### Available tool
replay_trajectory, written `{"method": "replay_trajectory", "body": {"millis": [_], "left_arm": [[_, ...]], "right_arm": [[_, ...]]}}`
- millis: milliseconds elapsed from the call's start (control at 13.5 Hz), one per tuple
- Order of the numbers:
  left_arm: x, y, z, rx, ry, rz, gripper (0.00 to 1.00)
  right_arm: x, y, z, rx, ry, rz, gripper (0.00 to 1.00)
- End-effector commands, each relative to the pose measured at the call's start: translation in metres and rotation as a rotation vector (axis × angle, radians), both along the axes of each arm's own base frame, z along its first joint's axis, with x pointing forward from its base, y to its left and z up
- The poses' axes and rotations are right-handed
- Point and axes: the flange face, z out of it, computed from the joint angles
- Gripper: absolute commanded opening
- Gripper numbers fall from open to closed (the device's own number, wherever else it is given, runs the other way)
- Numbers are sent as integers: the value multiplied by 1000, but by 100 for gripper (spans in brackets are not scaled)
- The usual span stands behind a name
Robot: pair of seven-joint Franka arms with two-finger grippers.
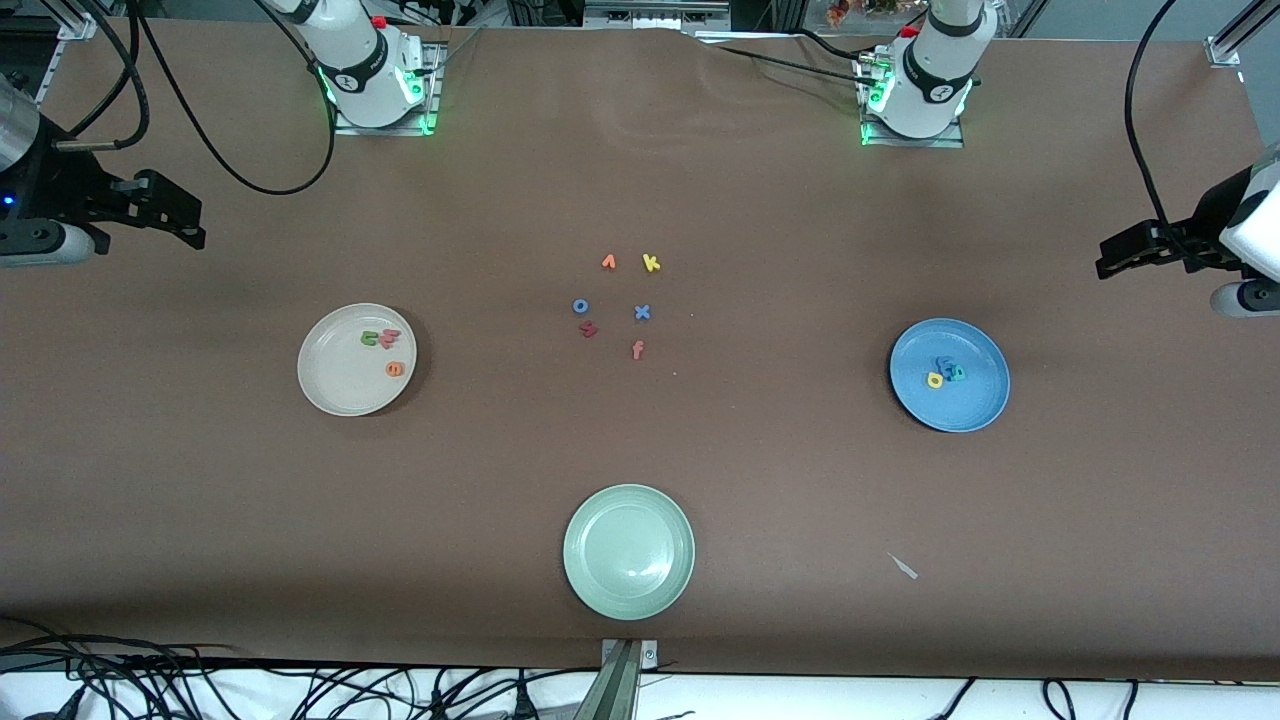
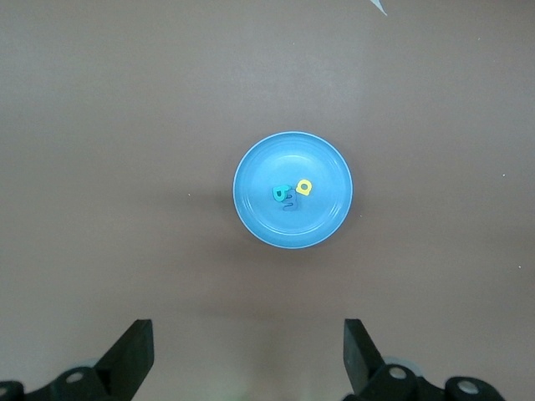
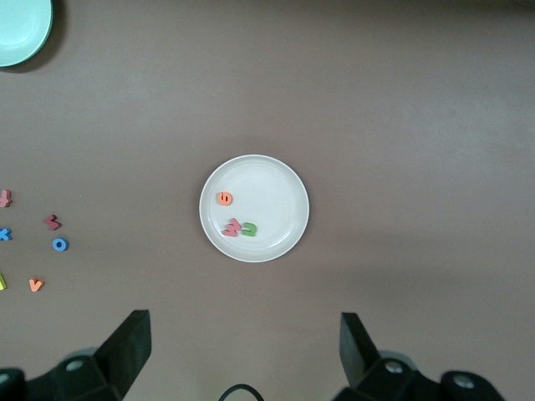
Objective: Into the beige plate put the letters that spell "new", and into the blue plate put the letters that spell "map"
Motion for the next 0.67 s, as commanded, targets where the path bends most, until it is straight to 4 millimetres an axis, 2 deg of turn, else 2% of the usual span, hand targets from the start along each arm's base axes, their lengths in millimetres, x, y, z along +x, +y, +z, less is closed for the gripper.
{"method": "replay_trajectory", "body": {"millis": [0,592], "left_arm": [[-2,0,-1,-12,-1,-23,100],[-2,2,-8,-11,11,-22,100]], "right_arm": [[-2,-1,8,-3,-5,5,100],[-2,-2,8,-2,-6,-11,100]]}}
